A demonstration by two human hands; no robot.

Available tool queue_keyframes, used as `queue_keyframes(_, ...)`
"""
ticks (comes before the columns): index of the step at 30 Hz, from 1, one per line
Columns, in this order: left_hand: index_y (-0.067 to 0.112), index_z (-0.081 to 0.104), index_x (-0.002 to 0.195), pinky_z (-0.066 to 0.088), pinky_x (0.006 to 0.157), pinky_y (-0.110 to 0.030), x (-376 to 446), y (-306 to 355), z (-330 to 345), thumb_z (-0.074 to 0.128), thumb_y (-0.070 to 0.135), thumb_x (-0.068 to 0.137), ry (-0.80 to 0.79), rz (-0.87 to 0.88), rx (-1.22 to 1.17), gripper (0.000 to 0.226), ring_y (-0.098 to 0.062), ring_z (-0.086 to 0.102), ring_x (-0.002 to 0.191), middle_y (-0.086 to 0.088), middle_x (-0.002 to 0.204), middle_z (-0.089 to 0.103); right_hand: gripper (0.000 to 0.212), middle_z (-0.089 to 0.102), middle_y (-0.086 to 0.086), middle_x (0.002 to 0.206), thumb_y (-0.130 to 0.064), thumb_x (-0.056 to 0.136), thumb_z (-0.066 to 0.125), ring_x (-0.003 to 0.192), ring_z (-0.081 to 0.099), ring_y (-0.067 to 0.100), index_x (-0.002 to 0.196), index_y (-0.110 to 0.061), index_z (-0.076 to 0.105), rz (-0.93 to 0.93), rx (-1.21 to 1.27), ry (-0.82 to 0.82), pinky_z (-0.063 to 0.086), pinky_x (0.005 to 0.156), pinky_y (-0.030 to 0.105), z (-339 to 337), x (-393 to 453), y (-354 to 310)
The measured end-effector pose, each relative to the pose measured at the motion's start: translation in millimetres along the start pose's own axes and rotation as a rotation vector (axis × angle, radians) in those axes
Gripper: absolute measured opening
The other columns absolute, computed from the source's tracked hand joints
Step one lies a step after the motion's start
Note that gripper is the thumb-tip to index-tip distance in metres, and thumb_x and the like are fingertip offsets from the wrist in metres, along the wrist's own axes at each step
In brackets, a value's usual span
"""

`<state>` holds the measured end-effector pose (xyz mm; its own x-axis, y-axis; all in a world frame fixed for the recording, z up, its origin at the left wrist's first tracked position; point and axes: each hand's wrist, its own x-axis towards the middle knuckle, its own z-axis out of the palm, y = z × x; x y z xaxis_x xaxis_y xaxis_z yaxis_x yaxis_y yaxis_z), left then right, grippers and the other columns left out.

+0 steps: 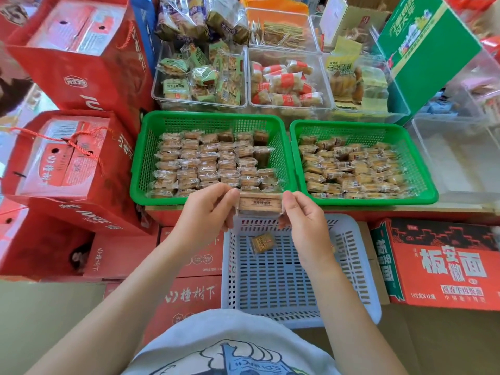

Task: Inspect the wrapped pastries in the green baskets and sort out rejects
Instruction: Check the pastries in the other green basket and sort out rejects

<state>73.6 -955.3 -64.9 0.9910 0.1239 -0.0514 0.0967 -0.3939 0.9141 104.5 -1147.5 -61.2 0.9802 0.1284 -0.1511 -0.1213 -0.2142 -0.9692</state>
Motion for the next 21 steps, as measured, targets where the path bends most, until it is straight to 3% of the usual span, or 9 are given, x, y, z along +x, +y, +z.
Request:
queue_keyframes(3, 0.001, 0.058, 0.082, 0.052, 0.053, -0.032, 14.6, -0.9, 2.0, 0.049, 0.023, 0.105, -0.062, -0.170, -0.288, 0.033, -0.022, 0.058, 0.052, -0.001, 0.058, 0.059, 0.040, 0.047, 0.001, 0.064, -0.028, 0.104, 0.050, 0.065, 0.046, 0.017, 0.065, -0.020, 0.052, 0.061, 0.091, -0.009, 0.039, 0.066, 0.035, -0.8, 13.3, 4.2)
queue_keyframes(7, 0.010, 0.057, 0.081, 0.042, 0.051, -0.022, 36.7, -12.5, 11.4, 0.046, 0.030, 0.105, -0.104, -0.358, -0.588, 0.033, -0.014, 0.045, 0.049, 0.004, 0.058, 0.045, 0.034, 0.051, 0.005, 0.087, -0.046, 0.096, 0.056, 0.087, 0.053, 0.023, 0.070, -0.024, 0.060, 0.062, 0.059, -0.027, 0.044, 0.092, 0.047, 1.3, 40.9, 16.6)
queue_keyframes(10, 0.011, 0.053, 0.079, 0.039, 0.049, -0.023, 57.9, -22.5, 22.3, 0.048, 0.031, 0.104, -0.051, -0.468, -0.761, 0.033, -0.012, 0.041, 0.048, 0.002, 0.057, 0.039, 0.043, 0.053, 0.009, 0.092, -0.070, 0.080, 0.064, 0.085, 0.050, 0.027, 0.085, -0.027, 0.060, 0.167, 0.137, -0.157, 0.048, 0.084, 0.052, 0.1, 65.2, 23.9)
queue_keyframes(12, 0.012, 0.049, 0.076, 0.042, 0.050, -0.024, 75.5, -28.9, 27.0, 0.056, 0.037, 0.098, -0.026, -0.501, -0.812, 0.034, -0.014, 0.043, 0.050, 0.001, 0.055, 0.040, 0.052, 0.061, 0.003, 0.107, -0.068, 0.071, 0.076, 0.100, 0.061, 0.021, 0.103, -0.032, 0.056, 0.190, 0.072, -0.221, 0.055, 0.087, 0.051, -1.6, 82.4, 30.1)
queue_keyframes(14, 0.010, 0.049, 0.075, 0.049, 0.057, -0.028, 96.7, -43.1, 32.8, 0.061, 0.047, 0.093, 0.041, -0.515, -0.616, 0.043, -0.018, 0.052, 0.055, -0.003, 0.057, 0.049, 0.045, 0.063, -0.002, 0.115, -0.047, 0.076, 0.082, 0.107, 0.064, 0.018, 0.111, -0.039, 0.054, 0.180, -0.037, -0.214, 0.059, 0.084, 0.043, -2.9, 102.5, 34.0)
queue_keyframes(15, 0.006, 0.052, 0.075, 0.048, 0.064, -0.032, 107.5, -55.1, 35.7, 0.058, 0.049, 0.096, 0.095, -0.512, -0.399, 0.048, -0.021, 0.057, 0.062, -0.009, 0.063, 0.057, 0.038, 0.063, -0.006, 0.112, -0.036, 0.082, 0.079, 0.105, 0.064, 0.013, 0.112, -0.038, 0.055, 0.166, -0.110, -0.188, 0.058, 0.084, 0.036, -4.4, 114.6, 34.0)
queue_keyframes(17, 0.002, 0.062, 0.092, 0.044, 0.076, -0.036, 127.2, -85.9, 42.0, 0.046, 0.044, 0.103, 0.156, -0.414, 0.143, 0.046, -0.027, 0.062, 0.092, -0.015, 0.094, 0.066, 0.030, 0.063, -0.010, 0.108, -0.026, 0.090, 0.073, 0.097, 0.060, 0.004, 0.115, -0.028, 0.057, 0.119, -0.292, -0.078, 0.047, 0.083, 0.024, -8.1, 144.7, 32.5)
queue_keyframes(19, 0.006, 0.058, 0.128, 0.038, 0.105, -0.040, 138.5, -114.1, 48.9, 0.043, 0.042, 0.104, 0.050, -0.283, 0.490, 0.045, -0.029, 0.045, 0.133, -0.014, 0.138, 0.054, 0.028, 0.062, -0.006, 0.109, -0.021, 0.091, 0.071, 0.095, 0.057, 0.010, 0.117, -0.019, 0.058, 0.037, -0.426, 0.021, 0.039, 0.081, 0.021, -10.2, 178.2, 31.2)
queue_keyframes(21, 0.014, 0.038, 0.151, 0.020, 0.122, -0.047, 142.1, -131.9, 57.5, 0.038, 0.048, 0.104, -0.095, -0.276, 0.651, 0.057, -0.026, 0.018, 0.152, -0.009, 0.162, 0.027, 0.027, 0.057, -0.002, 0.110, -0.016, 0.092, 0.070, 0.096, 0.053, 0.012, 0.115, -0.016, 0.057, -0.046, -0.515, 0.060, 0.037, 0.080, 0.020, -7.0, 211.3, 30.8)
